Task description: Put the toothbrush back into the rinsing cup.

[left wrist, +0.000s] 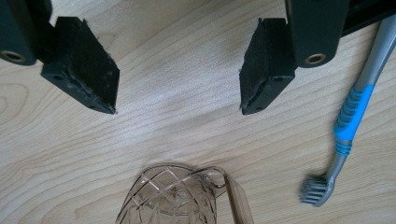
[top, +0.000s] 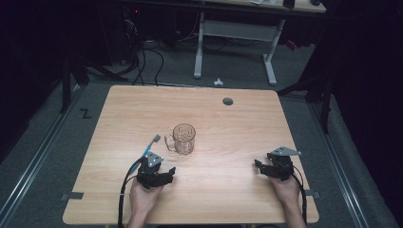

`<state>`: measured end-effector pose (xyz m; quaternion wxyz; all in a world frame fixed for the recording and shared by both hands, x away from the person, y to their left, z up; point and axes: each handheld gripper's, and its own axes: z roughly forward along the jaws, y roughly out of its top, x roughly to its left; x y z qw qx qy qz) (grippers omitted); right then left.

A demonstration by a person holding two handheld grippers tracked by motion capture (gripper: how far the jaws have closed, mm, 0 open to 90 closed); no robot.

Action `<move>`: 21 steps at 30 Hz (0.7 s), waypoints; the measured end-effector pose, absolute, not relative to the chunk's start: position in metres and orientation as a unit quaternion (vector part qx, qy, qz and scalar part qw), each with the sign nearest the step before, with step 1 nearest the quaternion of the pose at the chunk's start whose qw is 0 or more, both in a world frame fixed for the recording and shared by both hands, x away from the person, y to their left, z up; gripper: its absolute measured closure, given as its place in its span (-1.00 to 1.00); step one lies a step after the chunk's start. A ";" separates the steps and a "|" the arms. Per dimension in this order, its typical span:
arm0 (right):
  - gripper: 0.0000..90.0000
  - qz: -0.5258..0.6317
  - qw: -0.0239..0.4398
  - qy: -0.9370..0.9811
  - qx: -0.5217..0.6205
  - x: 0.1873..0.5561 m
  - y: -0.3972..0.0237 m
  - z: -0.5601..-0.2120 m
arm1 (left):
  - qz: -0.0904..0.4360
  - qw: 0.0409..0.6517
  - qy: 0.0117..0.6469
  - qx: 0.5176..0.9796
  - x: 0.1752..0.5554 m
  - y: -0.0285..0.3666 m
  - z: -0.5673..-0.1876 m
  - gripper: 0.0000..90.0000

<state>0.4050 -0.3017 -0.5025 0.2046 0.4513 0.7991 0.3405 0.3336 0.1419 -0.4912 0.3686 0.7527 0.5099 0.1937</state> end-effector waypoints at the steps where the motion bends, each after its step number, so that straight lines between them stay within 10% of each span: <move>1: -0.23 0.341 0.205 0.799 0.451 0.405 -0.302 -0.503 | 0.195 0.369 0.509 0.753 0.333 0.143 -0.490 -0.35; 21: -0.23 0.340 0.205 0.799 0.451 0.405 -0.302 -0.503 | 0.206 0.379 0.520 0.738 0.319 0.161 -0.481 -0.24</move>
